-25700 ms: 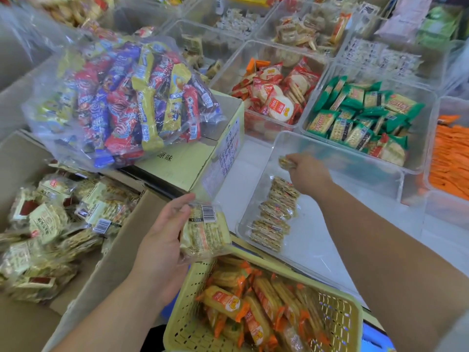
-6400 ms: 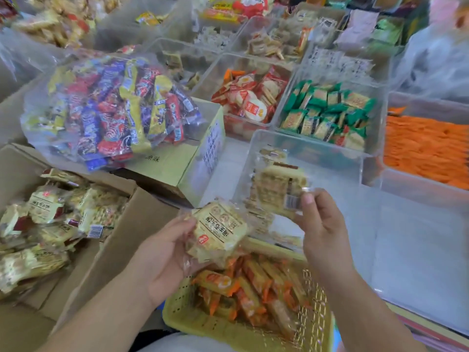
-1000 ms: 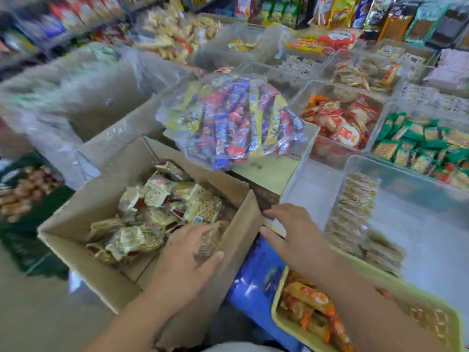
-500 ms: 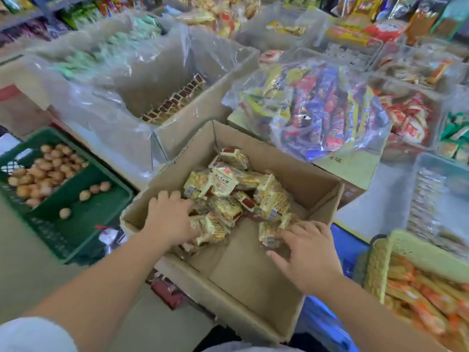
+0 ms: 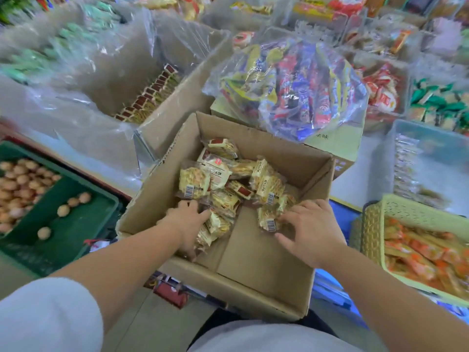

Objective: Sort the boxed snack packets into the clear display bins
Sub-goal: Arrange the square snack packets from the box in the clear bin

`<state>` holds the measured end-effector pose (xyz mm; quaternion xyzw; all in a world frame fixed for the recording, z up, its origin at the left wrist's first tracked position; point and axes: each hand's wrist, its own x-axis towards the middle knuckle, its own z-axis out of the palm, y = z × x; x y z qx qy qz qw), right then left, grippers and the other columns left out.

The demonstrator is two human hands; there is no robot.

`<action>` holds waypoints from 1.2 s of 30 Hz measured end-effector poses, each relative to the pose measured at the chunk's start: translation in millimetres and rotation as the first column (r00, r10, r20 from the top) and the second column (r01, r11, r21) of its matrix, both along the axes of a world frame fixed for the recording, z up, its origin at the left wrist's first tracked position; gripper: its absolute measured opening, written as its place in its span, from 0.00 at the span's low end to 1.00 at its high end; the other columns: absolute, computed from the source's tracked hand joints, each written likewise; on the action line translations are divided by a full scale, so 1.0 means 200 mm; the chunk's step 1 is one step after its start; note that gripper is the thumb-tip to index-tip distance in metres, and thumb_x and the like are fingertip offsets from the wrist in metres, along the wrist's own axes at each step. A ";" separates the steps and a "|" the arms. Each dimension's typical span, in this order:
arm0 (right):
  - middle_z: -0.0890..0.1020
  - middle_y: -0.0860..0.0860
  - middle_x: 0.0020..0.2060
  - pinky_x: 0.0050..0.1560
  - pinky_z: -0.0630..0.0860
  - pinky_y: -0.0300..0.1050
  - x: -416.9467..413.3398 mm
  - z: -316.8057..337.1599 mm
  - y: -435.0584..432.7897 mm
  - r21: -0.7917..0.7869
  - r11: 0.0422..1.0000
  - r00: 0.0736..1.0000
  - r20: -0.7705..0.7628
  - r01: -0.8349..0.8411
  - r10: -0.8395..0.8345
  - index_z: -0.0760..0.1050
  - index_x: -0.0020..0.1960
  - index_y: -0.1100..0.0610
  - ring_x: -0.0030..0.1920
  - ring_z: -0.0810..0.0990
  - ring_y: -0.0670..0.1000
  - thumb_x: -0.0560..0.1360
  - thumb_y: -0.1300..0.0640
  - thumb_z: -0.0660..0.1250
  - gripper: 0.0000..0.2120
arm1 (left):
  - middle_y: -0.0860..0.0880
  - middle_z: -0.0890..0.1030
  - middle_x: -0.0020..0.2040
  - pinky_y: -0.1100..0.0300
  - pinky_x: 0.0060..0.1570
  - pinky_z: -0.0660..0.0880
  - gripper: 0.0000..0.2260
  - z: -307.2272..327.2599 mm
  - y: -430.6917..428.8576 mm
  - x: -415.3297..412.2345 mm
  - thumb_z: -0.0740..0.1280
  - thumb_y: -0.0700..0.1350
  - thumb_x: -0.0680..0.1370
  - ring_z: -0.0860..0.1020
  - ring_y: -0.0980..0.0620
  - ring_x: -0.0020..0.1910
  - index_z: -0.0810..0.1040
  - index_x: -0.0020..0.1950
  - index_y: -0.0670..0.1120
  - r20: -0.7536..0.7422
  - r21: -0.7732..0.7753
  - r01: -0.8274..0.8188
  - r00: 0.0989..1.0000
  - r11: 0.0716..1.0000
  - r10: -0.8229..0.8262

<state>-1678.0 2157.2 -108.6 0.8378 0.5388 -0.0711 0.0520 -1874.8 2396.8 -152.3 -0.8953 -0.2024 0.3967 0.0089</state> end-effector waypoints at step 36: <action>0.64 0.61 0.76 0.74 0.65 0.55 -0.35 -0.29 0.55 -0.388 0.919 0.679 -0.657 0.066 -0.327 0.57 0.81 0.49 0.74 0.67 0.62 0.83 0.39 0.54 0.29 | 0.57 0.86 0.47 0.60 0.42 0.80 0.20 0.50 0.06 -0.36 0.75 0.43 0.73 0.81 0.51 0.39 0.82 0.56 0.68 0.610 -0.744 -0.352 -0.007 0.568 0.793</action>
